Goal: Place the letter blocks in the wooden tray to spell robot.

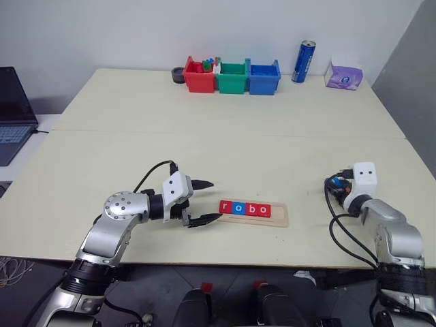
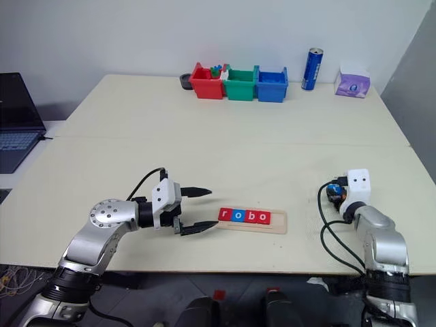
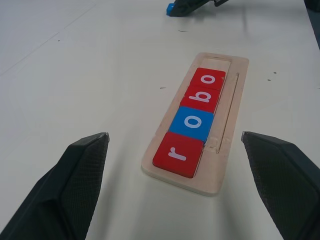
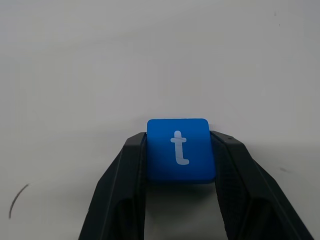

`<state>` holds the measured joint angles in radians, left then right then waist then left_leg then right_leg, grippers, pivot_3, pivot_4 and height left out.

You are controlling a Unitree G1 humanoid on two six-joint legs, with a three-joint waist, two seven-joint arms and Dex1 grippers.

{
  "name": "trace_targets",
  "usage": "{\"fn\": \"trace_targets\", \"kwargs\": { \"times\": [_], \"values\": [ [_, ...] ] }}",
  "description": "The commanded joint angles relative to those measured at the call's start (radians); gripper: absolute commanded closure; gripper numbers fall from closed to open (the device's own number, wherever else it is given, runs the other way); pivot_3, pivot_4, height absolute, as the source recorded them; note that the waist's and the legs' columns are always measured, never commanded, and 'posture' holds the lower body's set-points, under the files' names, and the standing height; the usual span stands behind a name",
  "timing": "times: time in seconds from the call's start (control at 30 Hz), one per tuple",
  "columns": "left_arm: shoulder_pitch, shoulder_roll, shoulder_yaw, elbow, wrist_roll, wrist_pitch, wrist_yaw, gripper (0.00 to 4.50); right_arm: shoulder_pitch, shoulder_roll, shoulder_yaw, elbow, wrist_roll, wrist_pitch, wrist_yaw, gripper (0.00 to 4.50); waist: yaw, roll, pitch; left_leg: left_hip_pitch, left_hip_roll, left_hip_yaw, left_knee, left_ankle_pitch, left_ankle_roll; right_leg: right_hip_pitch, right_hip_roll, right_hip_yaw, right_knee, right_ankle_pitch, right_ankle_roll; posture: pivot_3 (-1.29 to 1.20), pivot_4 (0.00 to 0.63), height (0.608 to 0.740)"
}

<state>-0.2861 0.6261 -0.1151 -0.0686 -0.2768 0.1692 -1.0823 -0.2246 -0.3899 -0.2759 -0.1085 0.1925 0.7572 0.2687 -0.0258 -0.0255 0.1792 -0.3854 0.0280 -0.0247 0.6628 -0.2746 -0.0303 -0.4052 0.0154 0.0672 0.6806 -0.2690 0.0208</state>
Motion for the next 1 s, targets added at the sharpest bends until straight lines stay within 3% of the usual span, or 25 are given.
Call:
{"fn": "trace_targets", "kwargs": {
  "times": [0.03, 0.17, 0.27, 0.5, 0.67, 0.8, 0.93, 1.0],
  "values": [
    [0.009, 0.006, 0.01, -0.022, -0.005, -0.02, -0.006, 0.0, 0.111, 0.053, -0.04, -0.212, 0.039, 0.124, -0.064, 3.05, 0.0, 0.0, 0.0, -0.001, 0.0, -0.001, 0.0, 0.0, 0.0, 0.0, 0.0, 0.0, 0.0, 0.0, 0.0, 0.0, 0.15, 0.74],
    [0.007, 0.008, 0.01, -0.016, -0.007, -0.022, -0.012, 0.0, 0.233, 0.162, -0.034, -0.448, 0.089, 0.233, -0.119, 3.05, -0.004, 0.001, 0.0, -0.001, 0.001, -0.002, -0.001, 0.0, 0.0, -0.001, 0.0, -0.001, 0.0, -0.001, 0.0, 0.0, 0.15, 0.74],
    [-0.001, 0.003, 0.004, -0.012, -0.006, -0.022, -0.014, 0.0, 0.311, 0.199, 0.039, -0.543, 0.079, 0.252, -0.139, 3.05, -0.007, 0.001, 0.0, 0.0, 0.001, -0.001, -0.001, 0.0, 0.0, -0.001, 0.0, -0.001, 0.001, -0.002, 0.002, 0.0, 0.15, 0.74],
    [-0.015, -0.005, -0.003, -0.004, -0.003, -0.023, -0.023, 0.0, 0.333, 0.312, 0.09, -0.525, 0.053, 0.234, -0.23, 3.05, -0.009, -0.001, -0.001, 0.002, 0.001, 0.0, -0.001, 0.0, 0.0, -0.001, 0.001, 0.001, 0.001, -0.002, 0.002, 0.0, 0.15, 0.74],
    [-0.015, -0.007, -0.003, -0.01, -0.001, -0.019, -0.02, 0.0, 0.299, 0.361, 0.062, -0.506, 0.066, 0.207, -0.262, 1.38, -0.01, -0.005, -0.004, 0.002, 0.002, 0.0, -0.001, 0.0, 0.0, -0.001, 0.001, 0.001, 0.001, -0.002, 0.002, 0.0, 0.15, 0.74],
    [-0.003, -0.002, 0.002, -0.02, -0.001, -0.016, -0.015, 0.0, 0.271, 0.329, 0.066, -0.562, 0.064, 0.19, -0.25, 0.02, -0.009, -0.005, -0.004, 0.002, 0.001, 0.0, -0.001, 0.0, 0.0, -0.001, 0.001, 0.002, 0.0, -0.002, 0.002, 0.0, 0.15, 0.74],
    [0.003, -0.002, 0.005, -0.023, 0.0, -0.014, -0.01, 0.0, 0.247, 0.169, 0.052, -0.589, 0.086, 0.188, -0.142, 0.02, -0.007, -0.003, -0.003, 0.001, 0.0, 0.001, -0.001, 0.0, 0.0, -0.002, 0.0, 0.001, -0.001, -0.002, 0.003, 0.0, 0.15, 0.74],
    [0.005, -0.003, 0.006, -0.021, 0.0, -0.016, -0.008, 0.0, 0.241, 0.028, 0.045, -0.557, 0.111, 0.165, -0.016, 0.02, -0.007, -0.003, -0.003, 0.001, 0.0, 0.001, -0.001, 0.0, 0.0, -0.002, 0.0, 0.001, -0.001, -0.002, 0.003, 0.0, 0.15, 0.74]
  ]
}}
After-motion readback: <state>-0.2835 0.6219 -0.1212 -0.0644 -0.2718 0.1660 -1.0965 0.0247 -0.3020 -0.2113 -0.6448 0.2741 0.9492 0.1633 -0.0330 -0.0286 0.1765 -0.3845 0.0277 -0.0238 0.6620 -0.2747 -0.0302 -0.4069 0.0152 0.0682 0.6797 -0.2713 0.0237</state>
